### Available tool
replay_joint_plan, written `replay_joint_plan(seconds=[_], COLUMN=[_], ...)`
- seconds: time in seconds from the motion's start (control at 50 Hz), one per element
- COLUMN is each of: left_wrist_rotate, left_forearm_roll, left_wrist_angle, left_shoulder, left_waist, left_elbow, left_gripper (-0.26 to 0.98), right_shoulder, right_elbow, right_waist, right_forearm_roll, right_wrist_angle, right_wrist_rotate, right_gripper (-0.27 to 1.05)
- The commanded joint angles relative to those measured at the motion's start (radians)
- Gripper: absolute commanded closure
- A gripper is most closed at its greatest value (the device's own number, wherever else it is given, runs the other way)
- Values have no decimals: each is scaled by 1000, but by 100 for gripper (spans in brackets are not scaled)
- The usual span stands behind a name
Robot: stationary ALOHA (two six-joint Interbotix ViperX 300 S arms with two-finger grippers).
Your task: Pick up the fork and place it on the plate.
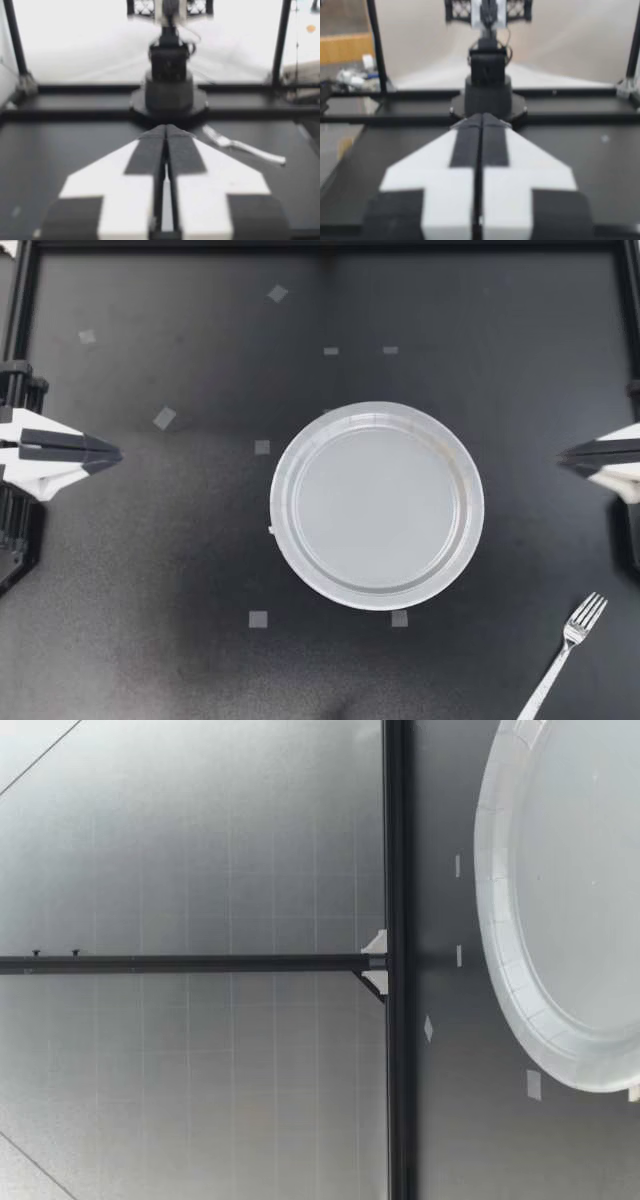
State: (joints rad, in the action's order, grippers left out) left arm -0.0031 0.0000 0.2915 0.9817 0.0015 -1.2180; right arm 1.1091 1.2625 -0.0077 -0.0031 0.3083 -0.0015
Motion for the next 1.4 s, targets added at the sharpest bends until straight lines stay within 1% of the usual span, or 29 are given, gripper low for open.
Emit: replay_joint_plan(seconds=[0.0, 0.02, 0.08, 0.18, 0.22, 0.3, 0.4, 0.48, 0.52, 0.56, 0.62, 0.7, 0.78, 0.88, 0.96, 1.06, 1.14, 1.24, 1.3, 1.36, 1.38], left_wrist_rotate=[-12, -15, -23, -49, -61, -91, -129, -160, -170, -189, -213, -262, -299, -337, -357, -362, -359, -360, -364, -365, -365], left_forearm_roll=[2, 0, -2, -5, -5, -9, -14, -14, -14, -14, -14, -14, -14, -14, -12, -12, -8, -5, -5, -8, -6], left_wrist_angle=[11, 11, 6, -21, -49, -150, -307, -426, -466, -508, -543, -580, -588, -588, -600, -604, -609, -595, -581, -577, -578], left_shoulder=[21, 32, 52, 71, 67, 52, 15, -18, -31, -44, -61, -95, -130, -184, -229, -281, -305, -307, -302, -299, -299], left_waist=[3, 5, 5, 5, 5, 5, 5, 5, 5, 3, 5, 5, 5, 3, 5, 3, 5, 5, 5, 5, 5], left_elbow=[-11, -17, -25, -20, -12, 23, 91, 158, 181, 207, 224, 224, 212, 206, 213, 224, 230, 235, 238, 238, 238], left_gripper=[63, 66, 69, 69, 69, 69, 69, 69, 69, 69, 69, 69, 69, 69, 69, 69, 69, 69, 69, 69, 69], right_shoulder=[52, 57, 60, 26, 0, -43, -94, -120, -123, -117, -104, -80, -63, -71, -106, -190, -267, -353, -402, -442, -457], right_elbow=[-2, -2, -3, -21, -38, -80, -163, -241, -267, -295, -311, -307, -288, -270, -259, -252, -250, -242, -232, -225, -224], right_waist=[-5, -3, -5, -3, -3, -5, -3, -3, -3, -3, -3, -2, 15, 48, 80, 118, 169, 250, 313, 365, 382], right_forearm_roll=[0, 0, 0, 0, 2, 0, 2, 2, 6, 21, 54, 152, 265, 341, 345, 344, 350, 351, 353, 354, 354], right_wrist_angle=[9, 8, -5, -55, -91, -176, -380, -630, -721, -824, -928, -1081, -1163, -1152, -1134, -1132, -1121, -1092, -1052, -1005, -986], right_wrist_rotate=[2, 2, 5, 14, 21, 41, 84, 149, 187, 244, 318, 402, 396, 365, 324, 256, 213, 201, 206, 209, 209], right_gripper=[82, 82, 82, 82, 82, 82, 82, 82, 82, 82, 82, 82, 82, 82, 81, 81, 80, 75, 69, 60, 56])
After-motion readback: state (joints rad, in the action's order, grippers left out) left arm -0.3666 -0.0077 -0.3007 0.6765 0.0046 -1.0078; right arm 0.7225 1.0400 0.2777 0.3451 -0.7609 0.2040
